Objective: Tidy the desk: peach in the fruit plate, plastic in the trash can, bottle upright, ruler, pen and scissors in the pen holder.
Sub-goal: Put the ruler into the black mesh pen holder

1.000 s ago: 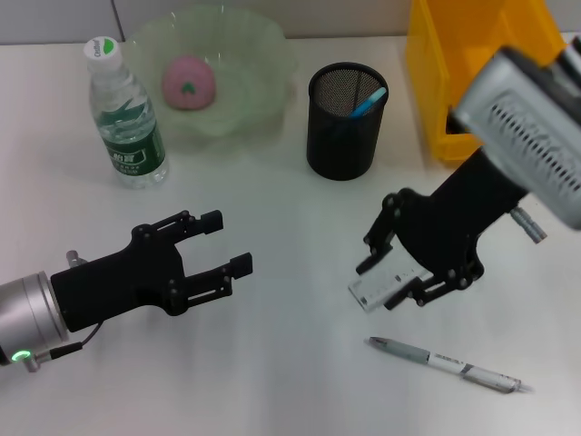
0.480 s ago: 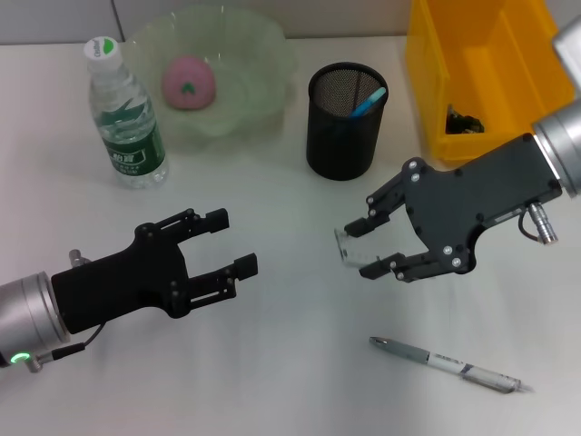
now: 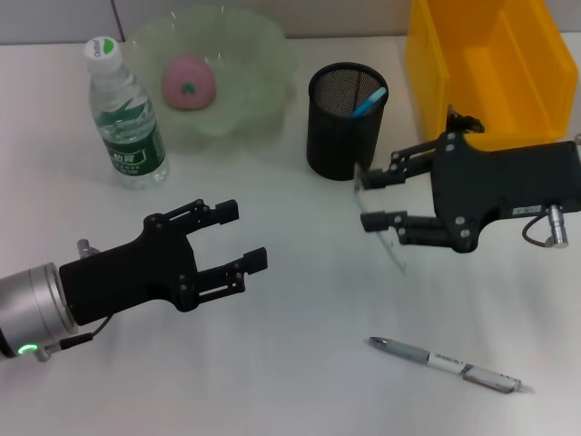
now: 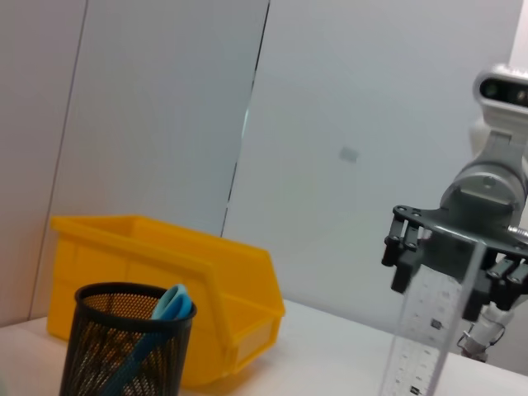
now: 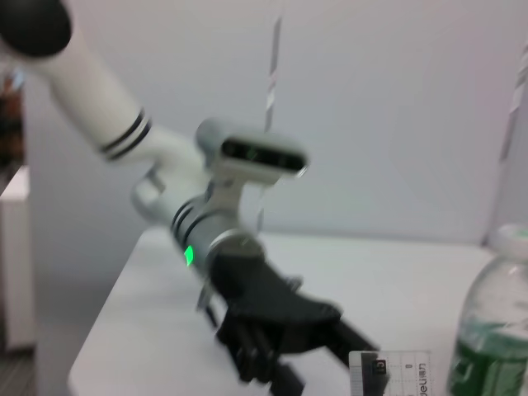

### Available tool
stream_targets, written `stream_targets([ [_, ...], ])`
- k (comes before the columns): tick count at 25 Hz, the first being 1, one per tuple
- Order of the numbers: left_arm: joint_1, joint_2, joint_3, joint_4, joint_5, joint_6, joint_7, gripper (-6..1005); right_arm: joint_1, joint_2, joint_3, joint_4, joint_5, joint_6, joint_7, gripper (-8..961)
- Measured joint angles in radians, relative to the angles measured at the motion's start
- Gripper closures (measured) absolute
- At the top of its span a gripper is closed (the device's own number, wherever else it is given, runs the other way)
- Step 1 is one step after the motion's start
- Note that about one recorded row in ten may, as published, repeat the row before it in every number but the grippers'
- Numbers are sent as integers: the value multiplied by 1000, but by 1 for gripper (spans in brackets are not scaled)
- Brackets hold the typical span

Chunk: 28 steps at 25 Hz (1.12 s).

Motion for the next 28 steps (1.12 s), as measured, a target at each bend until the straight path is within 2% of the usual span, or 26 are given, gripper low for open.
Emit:
stream_targets([
  [10, -17, -1, 7, -8, 0, 15, 1, 229, -85, 6, 21, 86, 173, 2, -119, 572],
  [28, -12, -1, -3, -34, -1, 28, -16, 229, -107, 9, 9, 120, 182, -5, -590, 573],
])
